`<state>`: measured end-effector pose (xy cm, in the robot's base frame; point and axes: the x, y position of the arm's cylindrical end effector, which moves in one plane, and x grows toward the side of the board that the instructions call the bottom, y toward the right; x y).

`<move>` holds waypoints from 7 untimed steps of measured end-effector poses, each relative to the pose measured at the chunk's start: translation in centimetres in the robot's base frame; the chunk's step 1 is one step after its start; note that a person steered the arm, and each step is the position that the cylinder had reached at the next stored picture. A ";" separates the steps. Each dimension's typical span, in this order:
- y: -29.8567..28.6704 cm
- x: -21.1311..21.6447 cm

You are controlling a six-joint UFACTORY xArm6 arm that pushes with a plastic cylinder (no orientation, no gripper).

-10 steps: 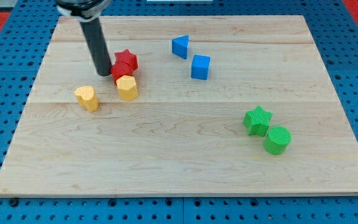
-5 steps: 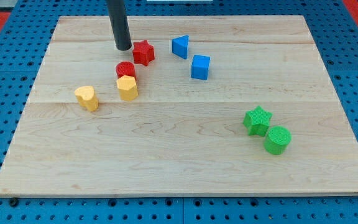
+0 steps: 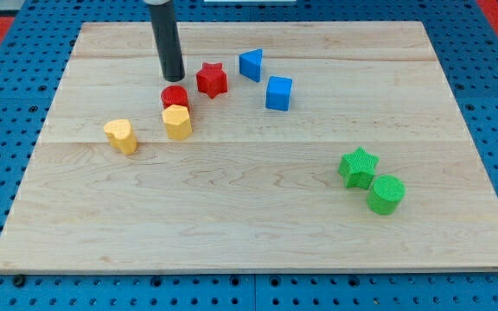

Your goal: Keep red blocks in a diagonal line with blue triangle

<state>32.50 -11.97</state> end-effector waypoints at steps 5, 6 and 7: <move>5.1 1.1; 6.7 0.8; 5.8 3.4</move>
<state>35.87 -6.15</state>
